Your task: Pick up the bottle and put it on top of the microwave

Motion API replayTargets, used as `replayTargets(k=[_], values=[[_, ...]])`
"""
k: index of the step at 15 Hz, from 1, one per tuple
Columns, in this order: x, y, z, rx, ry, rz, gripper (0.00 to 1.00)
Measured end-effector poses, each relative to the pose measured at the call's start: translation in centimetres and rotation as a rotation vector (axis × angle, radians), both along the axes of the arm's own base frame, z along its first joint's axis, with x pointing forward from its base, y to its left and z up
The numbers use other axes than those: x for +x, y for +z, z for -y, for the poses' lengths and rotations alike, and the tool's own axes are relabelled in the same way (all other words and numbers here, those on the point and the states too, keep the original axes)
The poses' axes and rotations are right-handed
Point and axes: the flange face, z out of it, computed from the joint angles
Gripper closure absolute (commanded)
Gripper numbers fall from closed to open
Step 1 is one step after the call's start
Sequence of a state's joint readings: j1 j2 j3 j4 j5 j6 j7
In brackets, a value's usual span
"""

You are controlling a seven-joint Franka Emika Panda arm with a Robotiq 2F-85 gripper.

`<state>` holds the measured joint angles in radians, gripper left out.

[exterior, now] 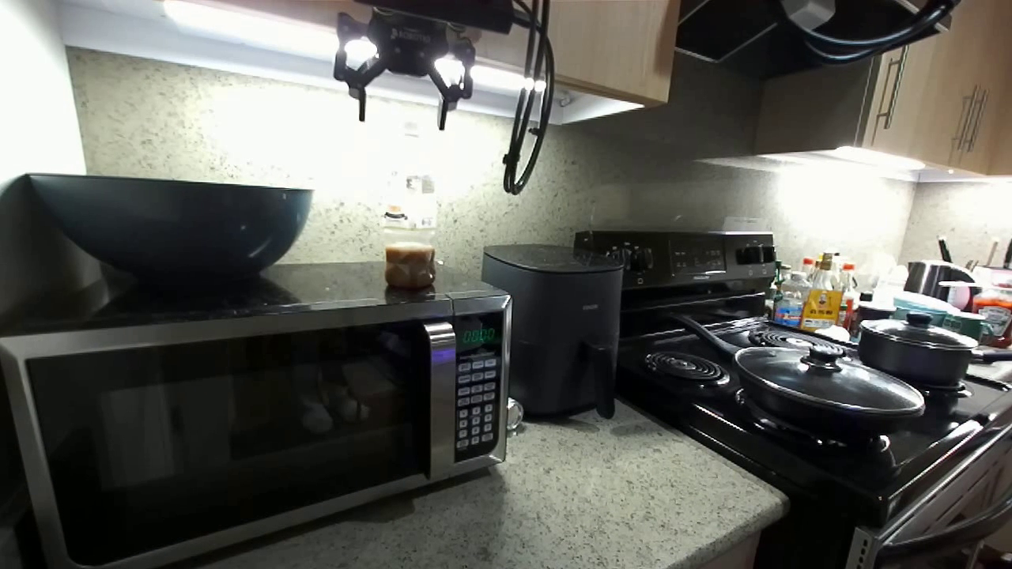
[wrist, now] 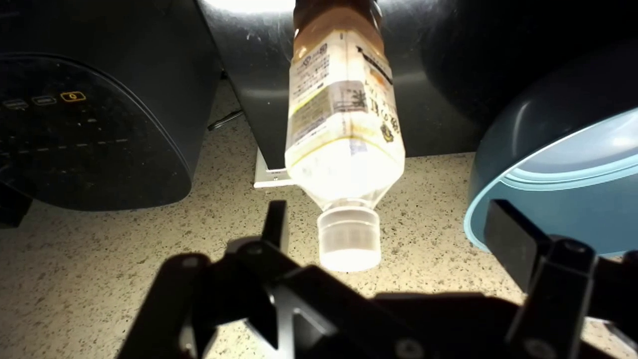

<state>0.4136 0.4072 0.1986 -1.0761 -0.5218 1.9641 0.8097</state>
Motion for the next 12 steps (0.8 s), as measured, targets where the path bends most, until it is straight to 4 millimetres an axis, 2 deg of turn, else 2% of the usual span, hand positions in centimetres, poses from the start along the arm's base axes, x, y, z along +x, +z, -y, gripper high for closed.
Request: replayTargets(k=[4, 12], values=[[-1.8, -0.3, -0.5, -0.024, 0.019, -0.01, 0.0], [-7.4, 0.9, 0.8, -0.057, 0.0, 0.037, 0.0]])
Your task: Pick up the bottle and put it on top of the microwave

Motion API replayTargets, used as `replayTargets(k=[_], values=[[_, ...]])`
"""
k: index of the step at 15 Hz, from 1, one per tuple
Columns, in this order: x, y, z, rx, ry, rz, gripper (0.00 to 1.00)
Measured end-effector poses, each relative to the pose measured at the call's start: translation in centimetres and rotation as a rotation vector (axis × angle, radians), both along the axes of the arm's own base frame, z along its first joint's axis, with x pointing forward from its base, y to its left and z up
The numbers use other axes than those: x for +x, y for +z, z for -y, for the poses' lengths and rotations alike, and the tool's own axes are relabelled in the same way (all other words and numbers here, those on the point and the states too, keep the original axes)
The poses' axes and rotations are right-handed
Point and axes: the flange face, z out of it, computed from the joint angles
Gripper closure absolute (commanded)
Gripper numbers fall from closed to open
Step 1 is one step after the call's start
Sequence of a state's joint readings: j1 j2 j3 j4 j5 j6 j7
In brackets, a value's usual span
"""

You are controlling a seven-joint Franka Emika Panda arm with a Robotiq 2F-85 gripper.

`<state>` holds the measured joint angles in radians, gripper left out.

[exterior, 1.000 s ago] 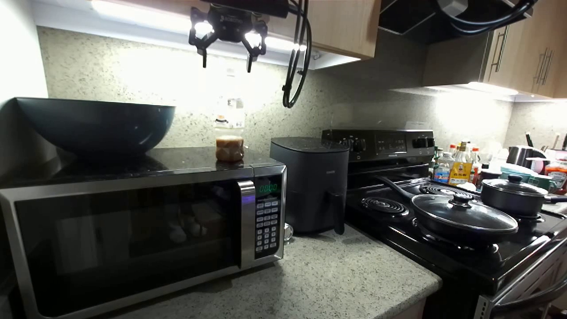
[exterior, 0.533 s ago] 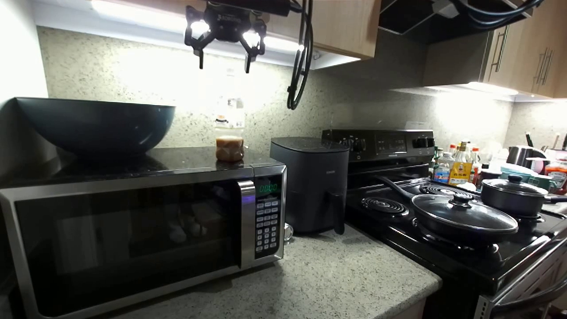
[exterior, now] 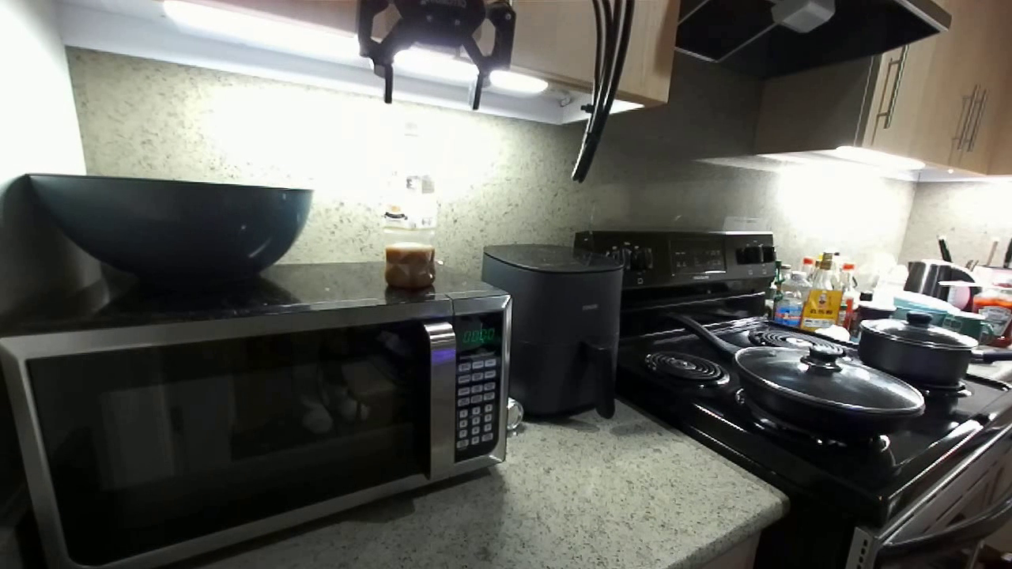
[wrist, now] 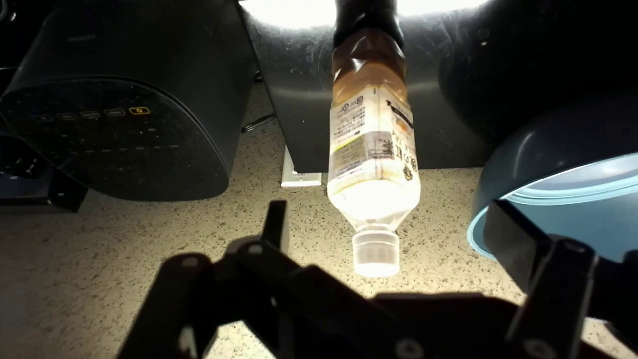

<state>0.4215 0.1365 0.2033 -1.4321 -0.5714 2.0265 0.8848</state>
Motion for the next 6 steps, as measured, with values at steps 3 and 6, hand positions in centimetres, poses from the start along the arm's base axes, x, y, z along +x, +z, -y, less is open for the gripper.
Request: replayTargets(k=[3, 6], values=[[-0.98, -0.05, 0.31, -0.004, -0.001, 0.01, 0.0], [-0.98, -0.19, 0.38, -0.006, -0.001, 0.009, 0.0]])
